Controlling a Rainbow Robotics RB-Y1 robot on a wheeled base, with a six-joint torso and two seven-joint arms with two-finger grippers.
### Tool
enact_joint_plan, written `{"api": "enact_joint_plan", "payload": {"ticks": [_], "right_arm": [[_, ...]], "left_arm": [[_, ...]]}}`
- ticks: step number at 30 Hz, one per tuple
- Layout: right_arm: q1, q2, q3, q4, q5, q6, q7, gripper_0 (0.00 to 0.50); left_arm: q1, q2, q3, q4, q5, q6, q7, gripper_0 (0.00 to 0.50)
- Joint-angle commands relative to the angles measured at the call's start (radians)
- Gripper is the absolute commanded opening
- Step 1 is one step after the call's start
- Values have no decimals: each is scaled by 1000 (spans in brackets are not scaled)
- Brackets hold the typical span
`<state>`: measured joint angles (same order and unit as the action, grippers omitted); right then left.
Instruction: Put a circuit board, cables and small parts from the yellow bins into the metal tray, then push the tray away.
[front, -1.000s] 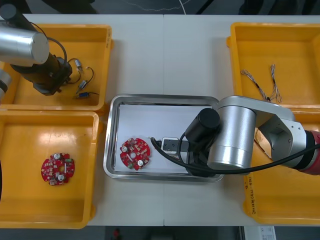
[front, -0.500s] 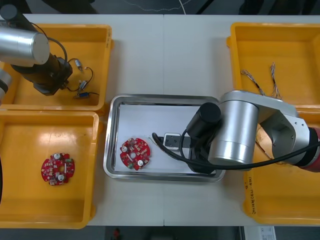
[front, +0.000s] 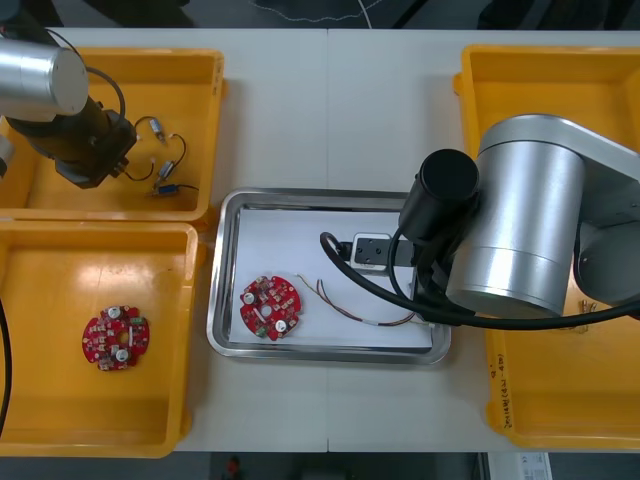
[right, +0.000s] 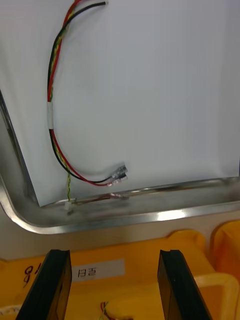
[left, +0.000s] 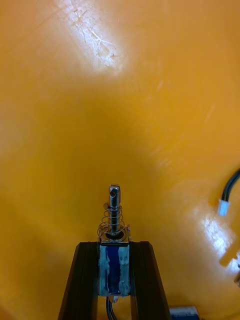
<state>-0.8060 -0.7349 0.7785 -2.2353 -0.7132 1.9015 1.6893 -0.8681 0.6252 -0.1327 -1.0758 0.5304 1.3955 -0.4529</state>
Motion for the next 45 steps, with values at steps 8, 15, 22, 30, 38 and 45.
{"api": "enact_joint_plan", "payload": {"ticks": [8, 15, 22, 30, 38, 45], "right_arm": [[-24, 20, -225, -83, -61, 18, -2, 500], [33, -15, -355, -76, -74, 18, -2, 500], [84, -75, -482, -58, -69, 18, 4, 500], [105, -86, -624, 31, -65, 18, 10, 500], [102, -86, -737, 160, -5, 18, 15, 500], [85, -86, -805, 276, 31, 18, 20, 500]], "left_arm": [[-37, 28, 51, -279, 10, 278, -9, 1], [-37, 28, 51, -432, 60, 399, -12, 1], [-9, 19, 48, -604, 157, 488, -15, 3], [27, 2, -53, -759, 204, 504, -6, 2], [24, -51, -174, -788, 201, 453, -12, 0], [24, -104, -288, -785, 161, 389, -21, 1]]}}
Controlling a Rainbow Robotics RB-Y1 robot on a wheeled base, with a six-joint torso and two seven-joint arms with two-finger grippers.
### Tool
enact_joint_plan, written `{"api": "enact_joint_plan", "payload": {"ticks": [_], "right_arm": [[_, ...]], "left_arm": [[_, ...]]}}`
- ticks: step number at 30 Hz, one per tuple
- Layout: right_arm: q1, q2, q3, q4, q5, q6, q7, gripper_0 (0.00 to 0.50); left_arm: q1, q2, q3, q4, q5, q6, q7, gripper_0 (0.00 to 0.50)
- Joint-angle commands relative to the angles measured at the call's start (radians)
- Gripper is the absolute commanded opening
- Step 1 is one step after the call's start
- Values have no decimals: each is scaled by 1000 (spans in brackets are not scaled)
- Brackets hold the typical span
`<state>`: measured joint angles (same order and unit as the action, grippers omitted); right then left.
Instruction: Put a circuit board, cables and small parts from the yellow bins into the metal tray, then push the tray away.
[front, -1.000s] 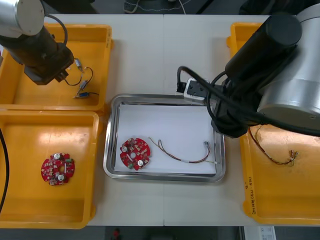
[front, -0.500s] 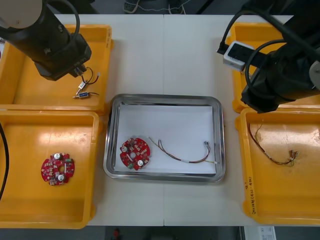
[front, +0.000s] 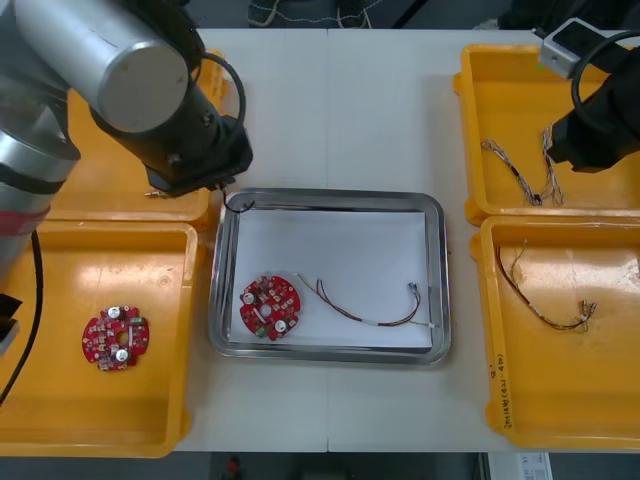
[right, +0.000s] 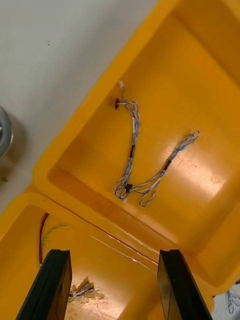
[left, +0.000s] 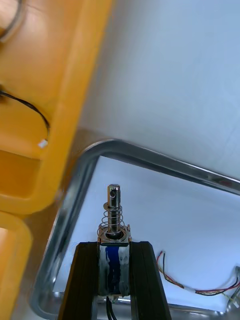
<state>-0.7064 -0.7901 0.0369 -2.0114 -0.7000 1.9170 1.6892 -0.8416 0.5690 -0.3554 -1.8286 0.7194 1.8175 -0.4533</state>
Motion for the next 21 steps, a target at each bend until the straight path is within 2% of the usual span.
{"api": "enact_joint_plan", "payload": {"ticks": [1, 9, 21], "right_arm": [[-27, -29, -72, 82, 17, 3, 20, 500], [-137, -11, -81, 293, 20, 3, 29, 500], [-314, 31, -81, 626, 111, 3, 72, 500]], "left_arm": [[-1, -54, -82, -31, -32, -41, -22, 2], [-1, -86, -163, -20, -54, -69, -27, 1], [1, -113, -223, 118, -87, -119, -64, 3]]}}
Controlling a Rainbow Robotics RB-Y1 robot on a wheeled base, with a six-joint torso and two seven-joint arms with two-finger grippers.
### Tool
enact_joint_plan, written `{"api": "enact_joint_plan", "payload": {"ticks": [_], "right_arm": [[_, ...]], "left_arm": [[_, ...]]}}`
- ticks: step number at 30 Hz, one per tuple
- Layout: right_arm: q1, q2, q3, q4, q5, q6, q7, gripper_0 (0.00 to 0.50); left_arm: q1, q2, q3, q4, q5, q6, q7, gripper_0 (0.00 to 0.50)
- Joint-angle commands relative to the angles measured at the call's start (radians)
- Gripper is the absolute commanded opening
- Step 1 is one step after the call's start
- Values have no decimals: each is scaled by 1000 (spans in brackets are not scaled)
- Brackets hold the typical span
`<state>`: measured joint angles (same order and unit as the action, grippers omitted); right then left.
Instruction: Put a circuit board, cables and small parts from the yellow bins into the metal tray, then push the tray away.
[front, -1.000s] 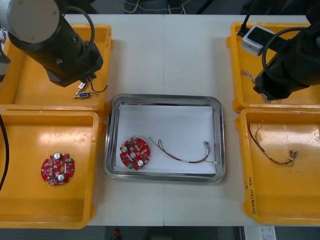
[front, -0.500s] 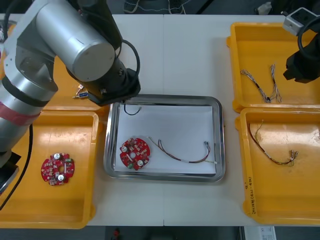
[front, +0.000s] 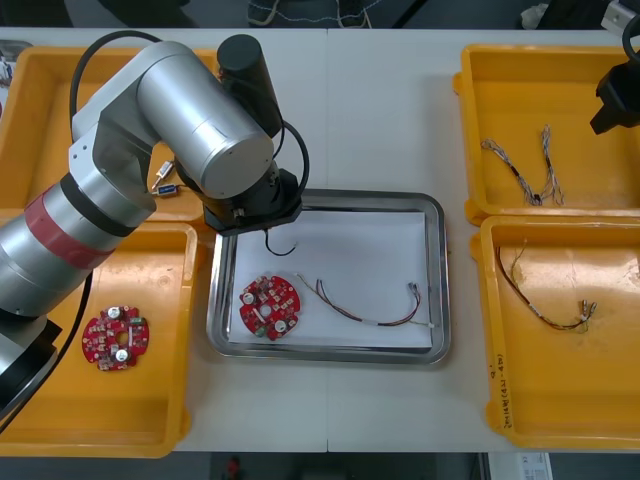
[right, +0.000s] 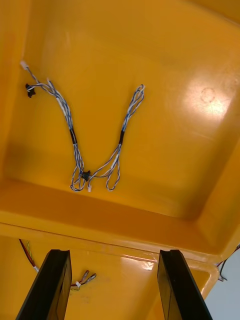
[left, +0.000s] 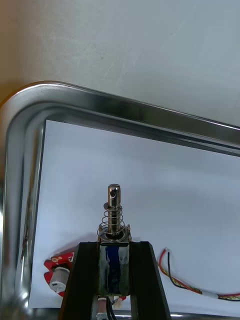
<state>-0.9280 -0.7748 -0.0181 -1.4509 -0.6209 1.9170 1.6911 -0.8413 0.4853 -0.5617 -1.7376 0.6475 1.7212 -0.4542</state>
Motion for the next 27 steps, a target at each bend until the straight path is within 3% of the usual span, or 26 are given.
{"api": "enact_joint_plan", "payload": {"ticks": [1, 14, 25, 26, 27], "right_arm": [[-104, 17, -26, 89, 38, -1, 74, 500], [-232, 72, -28, 362, 125, -151, 125, 500], [-218, 97, -37, 500, 139, -291, 125, 500], [-204, 100, -39, 500, 139, -302, 122, 500], [-187, 103, -43, 500, 139, -314, 122, 500]], "left_arm": [[1, -33, -17, 38, -16, -28, -64, 1], [7, -44, -63, 145, -51, -115, -87, 0], [33, -44, -63, 145, -68, -127, -98, 6], [33, -44, -64, 145, -68, -127, -98, 43], [33, -42, -64, 145, -68, -127, -98, 125]]}}
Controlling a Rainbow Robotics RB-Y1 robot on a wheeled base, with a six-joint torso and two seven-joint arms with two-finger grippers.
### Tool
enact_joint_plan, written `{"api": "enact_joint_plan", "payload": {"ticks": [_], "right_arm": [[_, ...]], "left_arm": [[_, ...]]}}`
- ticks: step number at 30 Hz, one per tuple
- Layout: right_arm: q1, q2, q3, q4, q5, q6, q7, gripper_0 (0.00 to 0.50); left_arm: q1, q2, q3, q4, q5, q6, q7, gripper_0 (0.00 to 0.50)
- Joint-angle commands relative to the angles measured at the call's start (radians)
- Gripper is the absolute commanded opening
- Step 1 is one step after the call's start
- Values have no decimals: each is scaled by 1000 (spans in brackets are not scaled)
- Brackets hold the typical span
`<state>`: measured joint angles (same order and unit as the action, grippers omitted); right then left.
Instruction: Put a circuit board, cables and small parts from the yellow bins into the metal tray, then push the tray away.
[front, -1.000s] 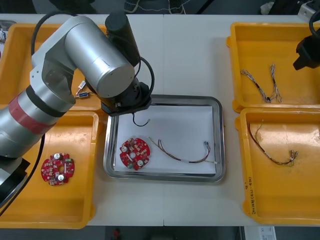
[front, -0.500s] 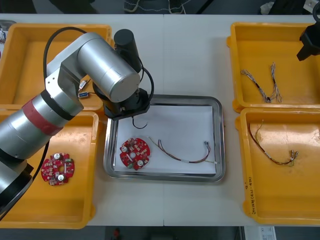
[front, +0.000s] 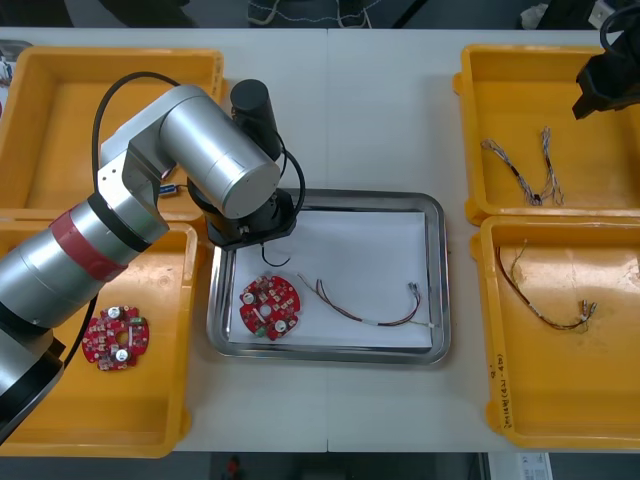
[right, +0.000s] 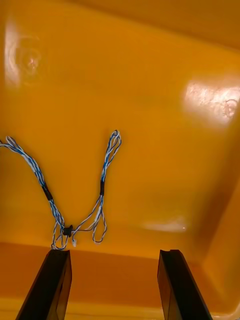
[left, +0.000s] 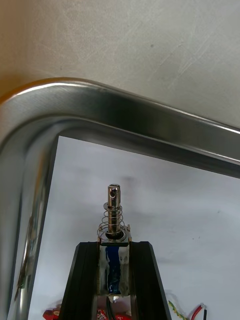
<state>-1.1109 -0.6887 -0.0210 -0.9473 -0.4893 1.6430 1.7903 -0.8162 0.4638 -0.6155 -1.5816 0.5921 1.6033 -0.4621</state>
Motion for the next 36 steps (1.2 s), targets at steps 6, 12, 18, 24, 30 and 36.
{"api": "enact_joint_plan", "payload": {"ticks": [6, 12, 18, 24, 30, 36], "right_arm": [[56, 40, -82, -4, 8, -112, 20, 500], [100, 60, -86, -4, 17, -184, 8, 500], [155, 83, -88, -4, 11, -249, -5, 500], [191, 100, -111, -4, 9, -259, -17, 500], [224, 116, -112, -4, 11, -275, -38, 500], [217, 121, -137, 39, 5, -298, -49, 500]], "left_arm": [[8, -22, -10, -11, -14, -6, -81, 500], [6, -20, -10, -15, -28, -5, -81, 500], [6, -20, 22, -57, -35, 4, -70, 500], [6, -19, 82, -147, -34, 110, -63, 500], [6, -1, 138, -230, -23, 213, -64, 500], [6, 33, 215, -273, -1, 268, -72, 500]]}}
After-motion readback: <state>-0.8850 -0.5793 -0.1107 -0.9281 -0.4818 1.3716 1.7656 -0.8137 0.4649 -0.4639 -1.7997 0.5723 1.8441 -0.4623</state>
